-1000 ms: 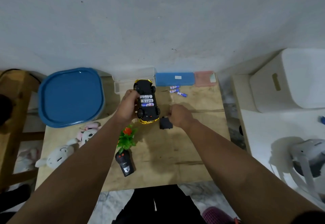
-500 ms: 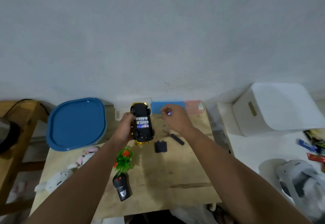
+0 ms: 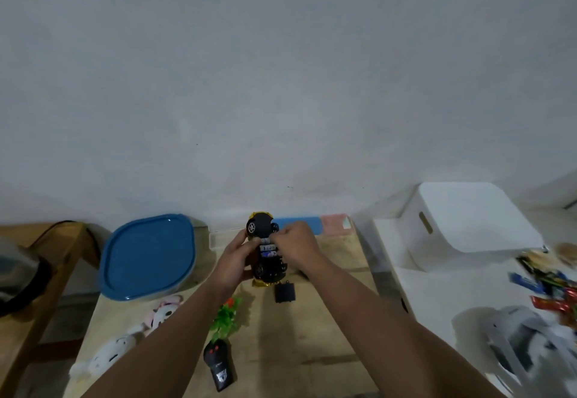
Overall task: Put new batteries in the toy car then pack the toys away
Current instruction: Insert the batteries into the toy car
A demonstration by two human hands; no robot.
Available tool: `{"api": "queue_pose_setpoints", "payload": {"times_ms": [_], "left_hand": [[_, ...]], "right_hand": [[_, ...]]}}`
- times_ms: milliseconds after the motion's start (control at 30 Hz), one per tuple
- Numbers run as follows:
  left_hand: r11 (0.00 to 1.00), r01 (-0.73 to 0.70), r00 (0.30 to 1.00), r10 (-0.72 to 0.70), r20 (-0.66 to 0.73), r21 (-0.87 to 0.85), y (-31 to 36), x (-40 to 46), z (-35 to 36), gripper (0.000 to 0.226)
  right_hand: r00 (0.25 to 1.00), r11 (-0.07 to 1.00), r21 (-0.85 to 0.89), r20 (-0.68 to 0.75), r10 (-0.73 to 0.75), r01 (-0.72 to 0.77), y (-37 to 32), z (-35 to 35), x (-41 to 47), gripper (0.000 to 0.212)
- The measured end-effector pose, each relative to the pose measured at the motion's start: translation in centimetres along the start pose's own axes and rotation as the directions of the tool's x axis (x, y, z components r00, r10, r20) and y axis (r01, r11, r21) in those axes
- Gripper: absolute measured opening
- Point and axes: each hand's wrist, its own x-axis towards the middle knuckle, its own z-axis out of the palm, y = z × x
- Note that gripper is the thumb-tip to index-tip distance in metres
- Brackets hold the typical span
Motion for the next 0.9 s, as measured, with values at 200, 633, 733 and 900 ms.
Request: {"api": "queue_pose_setpoints", "payload": {"times_ms": [200,633,733,900], "left_hand": [[0.994,-0.032,0.998,0.026,0.059,0.102,-0.3,-1.6,-0.1,0.03],[0.989,-0.128,0.991,0.124,0.056,0.077,0.5,-2.6,-0.5,0.031],[0.988,-0.118,0.991,0.111,0.076,0.099,1.0,-2.6,-0.9,0.03],[0.982,-0.114,0.99,0.1,0.099,0.147,1.1,-2.2,-1.1,0.033]], "right_hand": [[0.92,0.836,0.403,0.276,0.277,-0.373,0.1,0.2,-2.1,0.014],[0.949,0.812,0.49,0.17,0.266,-0.316,0.1,0.7,-2.4,0.01],[0.937,0.787,0.51,0.202,0.284,-0.348,0.0,0.3,-2.2,0.01],[0.92,0.757,0.524,0.25,0.3,-0.389,0.7,0.3,-2.1,0.012]]}}
